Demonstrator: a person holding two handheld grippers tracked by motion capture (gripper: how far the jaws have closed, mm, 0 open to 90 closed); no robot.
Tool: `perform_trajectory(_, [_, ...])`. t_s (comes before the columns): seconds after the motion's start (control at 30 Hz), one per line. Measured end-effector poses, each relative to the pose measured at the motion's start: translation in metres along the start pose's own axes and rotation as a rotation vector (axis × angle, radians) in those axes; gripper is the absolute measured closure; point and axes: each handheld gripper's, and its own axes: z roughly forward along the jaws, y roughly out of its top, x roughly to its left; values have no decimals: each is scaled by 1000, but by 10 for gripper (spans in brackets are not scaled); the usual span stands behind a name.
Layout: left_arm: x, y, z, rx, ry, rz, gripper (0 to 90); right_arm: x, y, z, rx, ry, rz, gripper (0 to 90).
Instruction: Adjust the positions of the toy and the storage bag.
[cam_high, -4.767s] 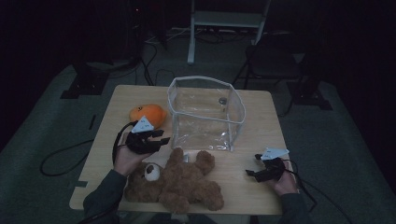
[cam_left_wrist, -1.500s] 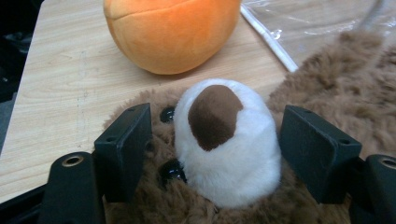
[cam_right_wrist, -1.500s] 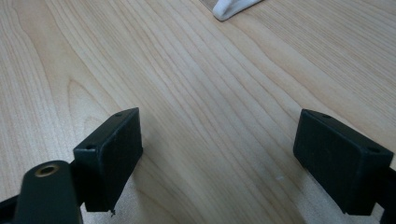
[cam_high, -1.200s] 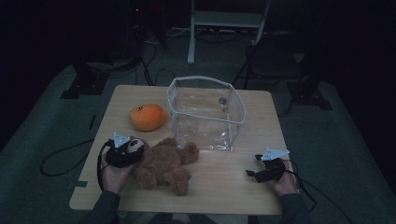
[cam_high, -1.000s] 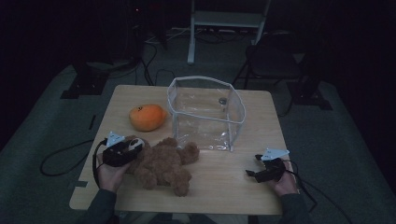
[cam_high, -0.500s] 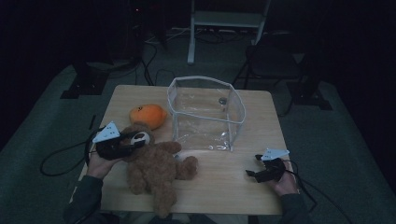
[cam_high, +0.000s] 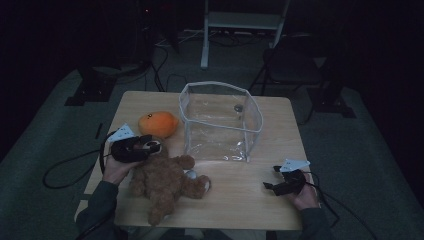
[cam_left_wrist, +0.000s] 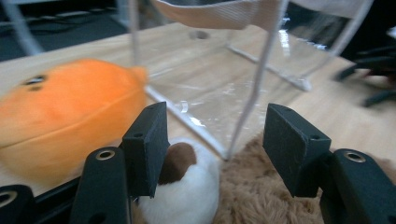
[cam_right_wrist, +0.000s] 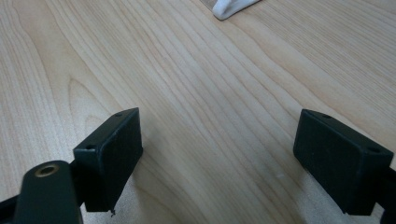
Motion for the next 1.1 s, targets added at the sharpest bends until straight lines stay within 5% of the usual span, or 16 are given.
perform_trajectory(0.13, [-13,6,-6,10,110,-36,442,0,0,0,0,-1,1,149])
perform_trajectory(0.33, [-30,14,-10,21,174,-77,441,0,0,0,0,-1,1,149])
perform_trajectory(0.47, [-40,17,-5,43,255,-137,437,0,0,0,0,-1,1,149])
perform_trajectory(0.83, [-50,2,9,83,354,-331,464,0,0,0,-1,-1,1,149])
perform_trajectory(1.03, [-51,-4,10,106,511,-333,434,0,0,0,-1,-1,1,149])
perform_trajectory(1.1, [-49,-9,11,111,531,-347,406,0,0,0,-1,-1,1,149])
